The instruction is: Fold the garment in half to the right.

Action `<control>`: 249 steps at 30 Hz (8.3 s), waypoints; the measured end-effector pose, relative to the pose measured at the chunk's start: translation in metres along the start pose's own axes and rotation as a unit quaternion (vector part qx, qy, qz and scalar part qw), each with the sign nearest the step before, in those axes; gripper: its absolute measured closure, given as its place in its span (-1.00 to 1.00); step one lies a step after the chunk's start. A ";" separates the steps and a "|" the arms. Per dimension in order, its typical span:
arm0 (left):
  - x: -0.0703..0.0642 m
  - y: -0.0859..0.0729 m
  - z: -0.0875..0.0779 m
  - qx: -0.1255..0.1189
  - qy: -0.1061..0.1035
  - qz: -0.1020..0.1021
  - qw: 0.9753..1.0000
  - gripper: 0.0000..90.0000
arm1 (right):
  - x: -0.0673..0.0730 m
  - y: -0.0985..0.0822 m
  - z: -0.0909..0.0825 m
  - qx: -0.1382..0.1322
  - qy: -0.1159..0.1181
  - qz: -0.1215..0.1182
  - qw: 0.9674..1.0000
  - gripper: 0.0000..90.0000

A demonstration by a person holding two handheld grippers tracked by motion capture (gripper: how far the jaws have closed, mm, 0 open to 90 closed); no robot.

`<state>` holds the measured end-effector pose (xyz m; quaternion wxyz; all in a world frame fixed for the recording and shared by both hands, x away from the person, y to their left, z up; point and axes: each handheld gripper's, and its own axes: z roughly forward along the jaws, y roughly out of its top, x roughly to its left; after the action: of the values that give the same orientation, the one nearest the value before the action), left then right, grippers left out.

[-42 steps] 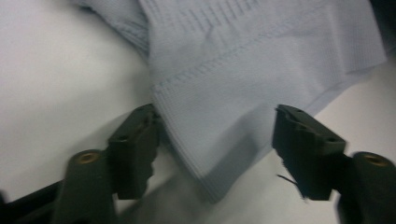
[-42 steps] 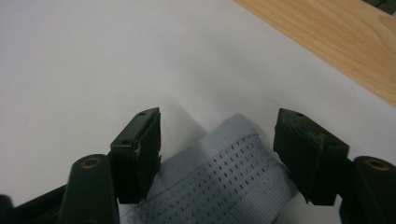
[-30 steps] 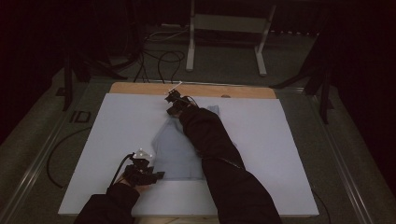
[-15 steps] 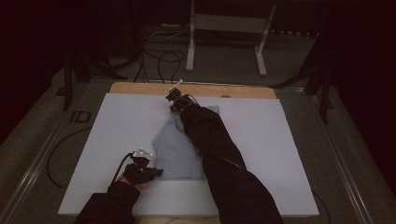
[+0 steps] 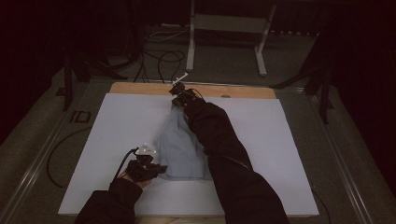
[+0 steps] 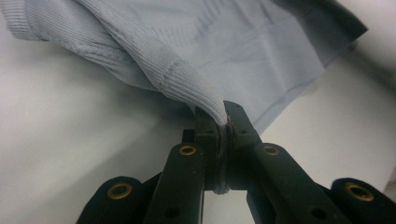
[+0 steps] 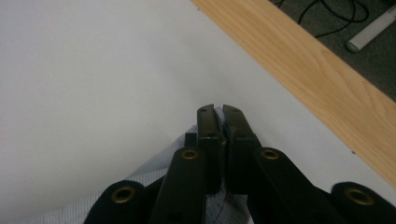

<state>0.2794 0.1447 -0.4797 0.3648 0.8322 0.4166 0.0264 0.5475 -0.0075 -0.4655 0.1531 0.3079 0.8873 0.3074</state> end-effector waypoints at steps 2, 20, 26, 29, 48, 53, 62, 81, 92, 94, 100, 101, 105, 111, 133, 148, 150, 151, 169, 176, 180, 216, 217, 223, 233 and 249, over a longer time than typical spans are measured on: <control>-0.004 0.003 -0.001 0.000 -0.001 0.008 1.000 0.94 | -0.002 0.000 -0.006 -0.005 0.002 0.001 1.000 0.94; -0.041 0.039 0.001 -0.009 -0.021 0.067 0.997 0.94 | -0.026 -0.007 -0.061 -0.047 0.005 0.017 0.999 0.94; -0.054 0.050 0.005 -0.010 -0.025 0.085 0.996 0.94 | -0.036 -0.015 -0.078 -0.057 0.003 0.029 0.998 0.94; -0.060 0.056 0.009 -0.009 -0.029 0.093 0.995 0.94 | -0.043 -0.020 -0.087 -0.065 0.001 0.035 0.997 0.94; -0.095 0.086 0.040 0.012 -0.047 0.137 0.989 0.94 | -0.076 -0.055 -0.110 -0.088 -0.006 0.060 0.994 0.94; -0.102 0.090 0.048 0.021 -0.051 0.143 0.988 0.94 | -0.084 -0.065 -0.112 -0.092 -0.006 0.064 0.994 0.94; -0.111 0.093 0.062 0.038 -0.054 0.157 0.985 0.94 | -0.092 -0.080 -0.110 -0.092 -0.002 0.068 0.993 0.94; -0.125 0.096 0.096 0.067 -0.051 0.169 0.982 0.94 | -0.101 -0.104 -0.098 -0.090 0.014 0.085 0.992 0.94; -0.128 0.092 0.116 0.082 -0.037 0.168 0.982 0.94 | -0.105 -0.120 -0.084 -0.082 0.022 0.099 0.991 0.93; -0.128 0.091 0.118 0.083 -0.033 0.172 0.981 0.94 | -0.105 -0.119 -0.082 -0.083 0.024 0.099 0.991 0.93; -0.127 0.092 0.123 0.087 -0.031 0.164 0.982 0.94 | -0.103 -0.112 -0.074 -0.089 0.033 0.097 0.991 0.93; -0.127 0.092 0.123 0.087 -0.031 0.164 0.982 0.94 | -0.103 -0.112 -0.074 -0.089 0.033 0.097 0.991 0.93; -0.124 0.092 0.130 0.089 -0.033 0.152 0.984 0.93 | -0.102 -0.113 -0.066 -0.076 0.027 0.110 0.991 0.72; -0.123 0.092 0.137 0.091 -0.039 0.144 0.985 0.93 | -0.105 -0.116 -0.072 -0.075 0.011 0.130 0.989 0.06; -0.145 0.103 0.143 0.079 -0.047 0.152 0.984 0.91 | -0.105 -0.124 -0.131 -0.122 0.002 0.134 0.983 -0.69; -0.156 0.101 0.151 0.068 -0.079 0.168 0.980 0.02 | -0.093 -0.126 -0.149 -0.146 0.030 0.119 0.982 -0.78; -0.154 0.103 0.147 0.065 -0.079 0.168 0.980 -0.10 | -0.092 -0.125 -0.152 -0.149 0.026 0.116 0.982 -0.78; -0.153 0.103 0.145 0.064 -0.077 0.168 0.981 -0.13 | -0.092 -0.125 -0.154 -0.151 0.025 0.114 0.982 -0.78; -0.117 0.113 0.099 -0.010 -0.086 0.159 0.984 -1.00 | -0.074 -0.126 -0.176 -0.184 0.042 0.091 0.978 -0.78; -0.093 0.116 0.076 -0.031 -0.069 0.161 0.984 -1.00 | -0.061 -0.131 -0.177 -0.184 0.056 0.077 0.978 -0.78; -0.082 0.117 0.062 -0.045 -0.061 0.161 0.984 -1.00 | -0.051 -0.134 -0.178 -0.182 0.067 0.068 0.979 -0.78; 0.007 0.052 -0.018 -0.088 -0.018 0.167 0.982 -1.00 | 0.009 -0.216 -0.214 -0.210 0.104 0.035 0.972 -0.78; 0.009 0.049 -0.019 -0.087 -0.015 0.167 0.982 -1.00 | 0.010 -0.220 -0.214 -0.211 0.103 0.034 0.971 -0.78; 0.023 0.026 -0.025 -0.083 -0.014 0.161 0.983 -1.00 | 0.015 -0.243 -0.218 -0.202 0.101 0.035 0.973 -0.78; 0.040 -0.009 -0.037 -0.078 -0.001 0.141 0.987 -1.00 | 0.019 -0.271 -0.223 -0.198 0.090 0.040 0.975 -0.78; 0.063 -0.063 -0.050 -0.062 0.024 0.103 0.992 -1.00 | 0.027 -0.314 -0.226 -0.193 0.077 0.059 0.976 -0.78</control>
<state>0.2606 0.2436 -0.4993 0.4015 0.8453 0.3352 0.1094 0.2806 -0.2873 -0.4963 0.1224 0.3003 0.8006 0.5038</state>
